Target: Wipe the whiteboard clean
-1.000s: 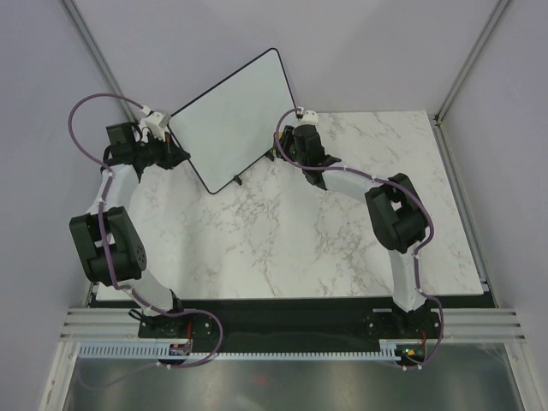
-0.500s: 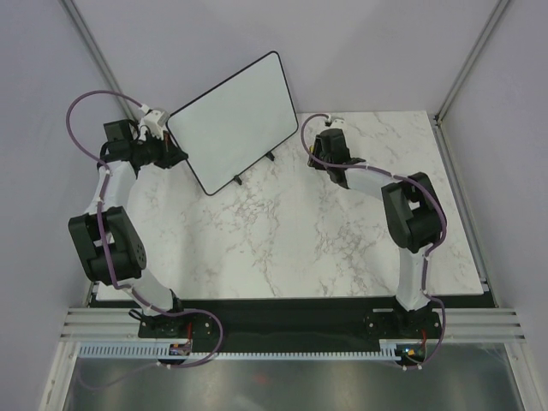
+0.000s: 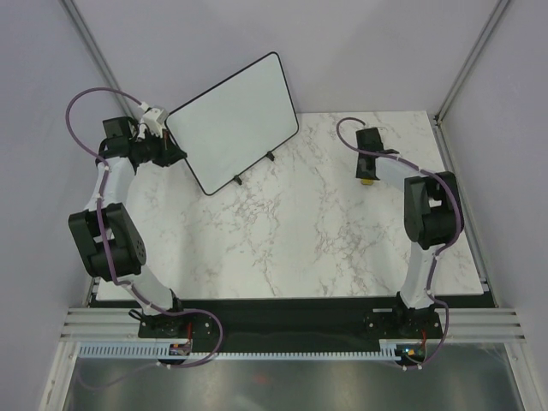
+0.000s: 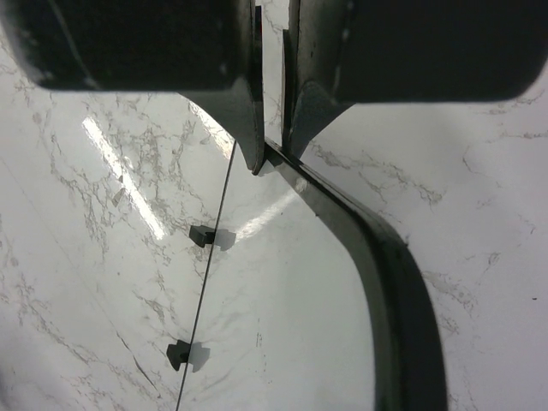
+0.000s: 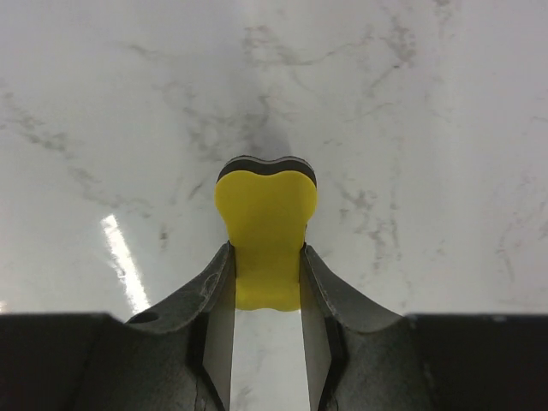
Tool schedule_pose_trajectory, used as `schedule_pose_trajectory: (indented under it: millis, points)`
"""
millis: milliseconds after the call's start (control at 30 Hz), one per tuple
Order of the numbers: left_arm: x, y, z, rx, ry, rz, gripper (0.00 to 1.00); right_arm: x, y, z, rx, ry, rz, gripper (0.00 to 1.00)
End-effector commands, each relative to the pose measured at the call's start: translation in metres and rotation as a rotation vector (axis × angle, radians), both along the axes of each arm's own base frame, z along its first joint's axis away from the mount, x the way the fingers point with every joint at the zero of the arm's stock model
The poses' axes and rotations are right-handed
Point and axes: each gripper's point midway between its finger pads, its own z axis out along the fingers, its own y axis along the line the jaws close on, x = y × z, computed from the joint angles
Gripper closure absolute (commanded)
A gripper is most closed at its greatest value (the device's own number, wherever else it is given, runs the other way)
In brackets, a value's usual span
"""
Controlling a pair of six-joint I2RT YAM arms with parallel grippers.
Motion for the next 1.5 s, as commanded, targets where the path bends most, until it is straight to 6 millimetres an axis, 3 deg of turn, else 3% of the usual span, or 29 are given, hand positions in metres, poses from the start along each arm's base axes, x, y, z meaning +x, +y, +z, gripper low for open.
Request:
schedule_pose_trajectory:
  millis: [0,267,467,533,567,667,833,900,1100,1333,1467]
  points:
    - [0.017,0.03,-0.004,0.146,-0.053,0.041,0.98,-0.008,-0.025,0.022,-0.017,0.01,-0.023,1.0]
    - [0.018,0.039,0.017,0.178,-0.097,0.061,0.98,-0.015,-0.048,0.013,-0.006,0.044,-0.06,1.0]
    - [0.018,0.046,0.024,0.177,-0.107,0.075,0.98,-0.018,-0.053,0.004,-0.01,0.067,-0.076,0.98]
    - [0.018,0.046,0.023,0.17,-0.104,0.073,0.98,-0.018,-0.051,-0.002,-0.001,0.081,-0.072,0.88]
    - [0.018,0.044,0.02,0.165,-0.094,0.071,0.98,-0.019,-0.051,-0.006,-0.001,0.09,-0.073,0.75]
    - [0.016,0.042,0.015,0.155,-0.084,0.061,0.98,-0.02,-0.049,-0.008,0.012,0.093,-0.07,0.56]
    - [0.016,0.039,0.009,0.134,-0.069,0.05,0.97,-0.018,-0.043,-0.006,0.039,0.087,-0.055,0.34]
    - [0.016,0.037,0.01,0.118,-0.072,0.037,0.87,-0.018,-0.041,-0.006,0.052,0.086,-0.052,0.27]
    - [0.019,0.036,0.009,0.108,-0.075,0.035,0.68,-0.018,-0.038,-0.005,0.064,0.083,-0.042,0.27]
    - [0.02,0.037,0.01,0.115,-0.088,0.041,0.66,-0.019,-0.039,-0.007,0.068,0.081,-0.045,0.27]
    - [0.019,0.038,0.012,0.126,-0.098,0.042,0.57,-0.02,-0.038,-0.004,0.069,0.069,-0.048,0.27]
